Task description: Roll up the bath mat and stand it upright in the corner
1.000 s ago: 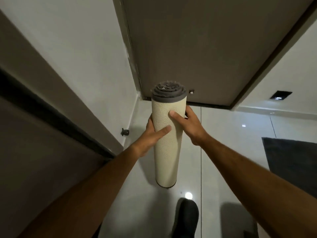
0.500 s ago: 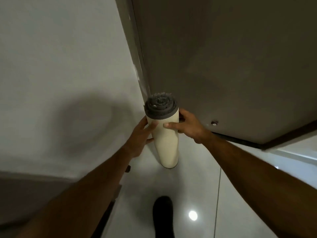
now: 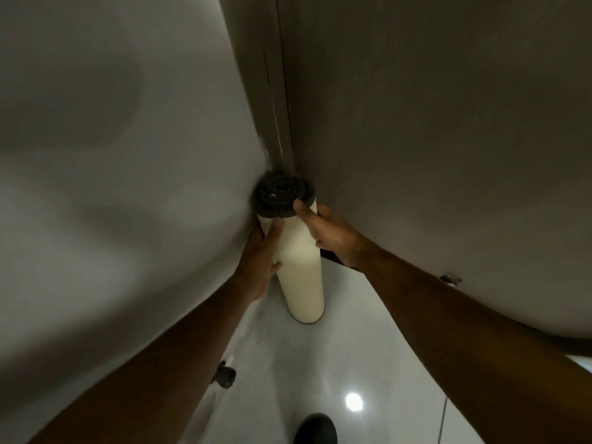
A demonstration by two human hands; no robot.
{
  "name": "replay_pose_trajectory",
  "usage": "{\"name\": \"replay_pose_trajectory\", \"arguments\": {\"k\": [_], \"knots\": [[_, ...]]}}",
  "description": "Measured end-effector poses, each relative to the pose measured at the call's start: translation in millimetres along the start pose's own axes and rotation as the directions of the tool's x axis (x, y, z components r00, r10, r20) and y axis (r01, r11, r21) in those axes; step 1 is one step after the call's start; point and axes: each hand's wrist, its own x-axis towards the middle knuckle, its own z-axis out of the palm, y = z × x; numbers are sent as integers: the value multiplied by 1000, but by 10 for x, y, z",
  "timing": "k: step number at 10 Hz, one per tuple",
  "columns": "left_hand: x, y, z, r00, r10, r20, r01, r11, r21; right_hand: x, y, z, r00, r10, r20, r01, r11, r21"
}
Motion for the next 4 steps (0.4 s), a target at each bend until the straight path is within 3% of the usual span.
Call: {"name": "replay_pose_trajectory", "arguments": {"k": [2,3,4], "knots": [[48,15,81,994,11,-105,-12,1000,-1,75,-94,-103,998,51,26,-50,999,-22],[-77,60,125,989,84,-119,-83,996,19,-178,-171,-210,1000,14,-9,-14,999,38],[-258,168,179,974,40,-225,-34,999,32,-479,-150,-441,991,23,-128,-4,989,150]]}}
